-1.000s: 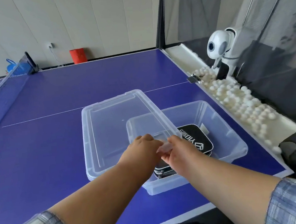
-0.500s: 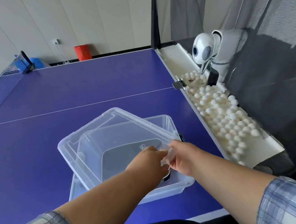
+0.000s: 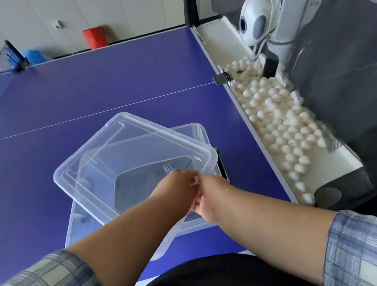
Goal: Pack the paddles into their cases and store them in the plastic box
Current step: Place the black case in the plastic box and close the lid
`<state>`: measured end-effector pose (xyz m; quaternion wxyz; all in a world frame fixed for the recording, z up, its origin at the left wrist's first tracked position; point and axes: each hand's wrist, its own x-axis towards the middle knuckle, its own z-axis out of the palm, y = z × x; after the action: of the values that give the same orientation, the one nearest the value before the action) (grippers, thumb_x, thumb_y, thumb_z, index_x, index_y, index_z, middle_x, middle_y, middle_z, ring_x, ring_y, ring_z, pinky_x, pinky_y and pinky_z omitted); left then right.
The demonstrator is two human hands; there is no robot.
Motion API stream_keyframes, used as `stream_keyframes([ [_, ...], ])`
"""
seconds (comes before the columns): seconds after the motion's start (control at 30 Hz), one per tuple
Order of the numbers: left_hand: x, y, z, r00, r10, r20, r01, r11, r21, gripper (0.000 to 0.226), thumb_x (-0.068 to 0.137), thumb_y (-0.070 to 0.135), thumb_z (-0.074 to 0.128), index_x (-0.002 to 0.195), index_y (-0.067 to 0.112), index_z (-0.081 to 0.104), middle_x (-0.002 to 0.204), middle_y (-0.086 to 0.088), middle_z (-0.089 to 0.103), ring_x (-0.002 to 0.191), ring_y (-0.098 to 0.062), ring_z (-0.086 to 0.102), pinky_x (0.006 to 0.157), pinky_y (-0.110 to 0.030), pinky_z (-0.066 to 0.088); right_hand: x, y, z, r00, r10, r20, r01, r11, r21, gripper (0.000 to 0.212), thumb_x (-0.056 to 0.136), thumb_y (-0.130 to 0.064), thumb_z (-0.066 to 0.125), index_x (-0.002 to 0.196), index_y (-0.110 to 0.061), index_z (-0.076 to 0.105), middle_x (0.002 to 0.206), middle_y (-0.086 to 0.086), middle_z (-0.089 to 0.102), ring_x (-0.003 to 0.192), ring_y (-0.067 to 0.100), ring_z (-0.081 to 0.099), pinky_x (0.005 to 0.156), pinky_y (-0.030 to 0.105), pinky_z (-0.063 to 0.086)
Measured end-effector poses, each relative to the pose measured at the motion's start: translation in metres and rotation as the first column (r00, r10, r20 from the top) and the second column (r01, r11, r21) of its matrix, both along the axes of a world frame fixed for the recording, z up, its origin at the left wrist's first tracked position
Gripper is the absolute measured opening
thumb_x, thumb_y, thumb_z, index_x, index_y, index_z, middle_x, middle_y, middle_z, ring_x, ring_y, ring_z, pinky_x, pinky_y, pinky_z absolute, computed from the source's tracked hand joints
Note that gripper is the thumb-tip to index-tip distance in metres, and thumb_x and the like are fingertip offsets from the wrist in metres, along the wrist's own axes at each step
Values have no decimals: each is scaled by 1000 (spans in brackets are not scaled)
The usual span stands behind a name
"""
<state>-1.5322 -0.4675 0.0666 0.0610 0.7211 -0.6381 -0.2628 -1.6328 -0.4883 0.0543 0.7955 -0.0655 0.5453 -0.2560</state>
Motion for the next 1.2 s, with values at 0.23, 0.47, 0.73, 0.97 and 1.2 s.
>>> stream_keyframes([
  [0.23,-6,-9,14,999,-6,54,19,969,-248,43,89,43,49,132,41,54,118,15,61,110,-13,58,92,-33,47,-15,-33,21,921,12,-390,-164,918,-361,60,95,-7,53,141,-39,32,112,1,63,92,21,66,80,41,59],
  [0.47,2,-14,-9,937,-238,257,273,955,-112,77,88,71,28,155,34,18,161,9,25,151,-18,9,122,-44,3,-31,-69,14,538,145,-831,-655,692,-303,61,88,-26,67,142,-18,41,127,8,63,106,31,67,89,43,57],
  [0.73,5,-10,-34,863,-392,318,420,907,-22,79,87,76,5,155,37,-5,164,8,-9,147,-20,-25,117,-49,-17,-39,-67,-11,392,98,-915,-756,601,-260,74,92,-33,59,157,-22,24,141,12,48,118,33,58,91,46,57],
  [0.97,-9,-13,-41,899,-308,310,344,937,-67,84,86,77,3,156,31,-9,165,5,-11,147,-23,-26,113,-44,-22,-29,-90,-13,319,168,-933,-857,471,-209,69,104,-40,43,161,-31,6,156,12,38,136,34,44,105,46,47],
  [1.2,-5,-22,-46,915,-254,314,303,946,-116,83,86,77,-3,155,32,-9,165,4,-7,149,-23,-20,120,-47,-11,-12,-95,-26,275,115,-955,-837,518,-178,59,105,-51,32,159,-43,9,149,6,44,133,31,43,103,47,47],
])
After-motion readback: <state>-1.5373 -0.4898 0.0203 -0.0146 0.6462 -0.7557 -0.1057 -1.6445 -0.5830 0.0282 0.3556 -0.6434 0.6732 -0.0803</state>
